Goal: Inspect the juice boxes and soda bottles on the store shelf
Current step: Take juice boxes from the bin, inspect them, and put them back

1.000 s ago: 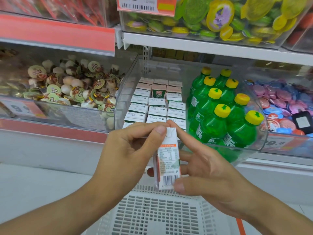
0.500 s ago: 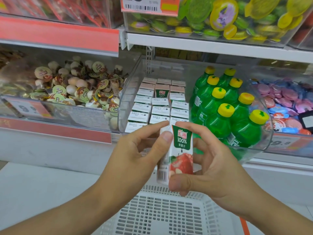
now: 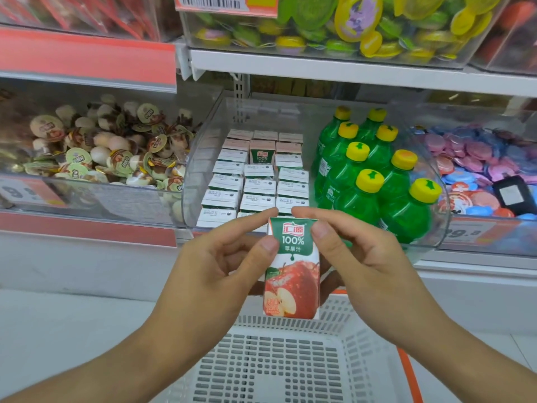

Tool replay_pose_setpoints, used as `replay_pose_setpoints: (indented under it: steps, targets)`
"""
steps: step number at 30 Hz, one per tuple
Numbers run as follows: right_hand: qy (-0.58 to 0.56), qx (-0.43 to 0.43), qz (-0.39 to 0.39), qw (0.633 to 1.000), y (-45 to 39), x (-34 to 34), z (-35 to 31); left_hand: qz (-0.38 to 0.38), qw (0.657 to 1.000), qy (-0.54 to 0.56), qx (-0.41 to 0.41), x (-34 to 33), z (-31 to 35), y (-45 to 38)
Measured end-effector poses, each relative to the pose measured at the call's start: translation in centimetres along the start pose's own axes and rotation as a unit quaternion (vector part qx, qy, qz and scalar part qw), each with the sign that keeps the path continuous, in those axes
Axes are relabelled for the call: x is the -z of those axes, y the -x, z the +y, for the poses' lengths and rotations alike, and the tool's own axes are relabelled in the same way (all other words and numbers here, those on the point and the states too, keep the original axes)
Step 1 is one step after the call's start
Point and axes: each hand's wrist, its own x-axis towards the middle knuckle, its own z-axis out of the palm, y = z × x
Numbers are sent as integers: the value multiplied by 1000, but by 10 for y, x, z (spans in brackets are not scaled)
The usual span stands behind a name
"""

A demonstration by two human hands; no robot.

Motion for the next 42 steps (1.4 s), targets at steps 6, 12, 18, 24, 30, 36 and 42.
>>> replay_pose_setpoints:
  steps: [6, 12, 18, 24, 30, 36, 42]
  targets:
    - [-26, 4, 12, 1000, -1, -3, -1, 4, 1000, -20, -16, 3, 2, 1]
    - [-12, 2, 37, 999, 0, -5, 3, 2, 999, -40, -25, 0, -1, 6]
    - [1, -1, 46, 999, 0, -5, 2, 8, 1000, -16, 3, -2, -5, 7]
    - [-50, -40, -23, 998, -3, -1, 3, 32, 999, 4, 13, 0, -4, 3]
    - [-140, -105, -102, 979, -2, 3, 8, 64, 997, 1, 31, 3, -5, 3]
    - [-130, -75, -71, 986, 1, 0, 10, 66, 997, -18, 47, 5, -2, 0]
    - [51, 10, -29, 998, 10, -10, 9, 34, 994, -76, 72, 4, -5, 1]
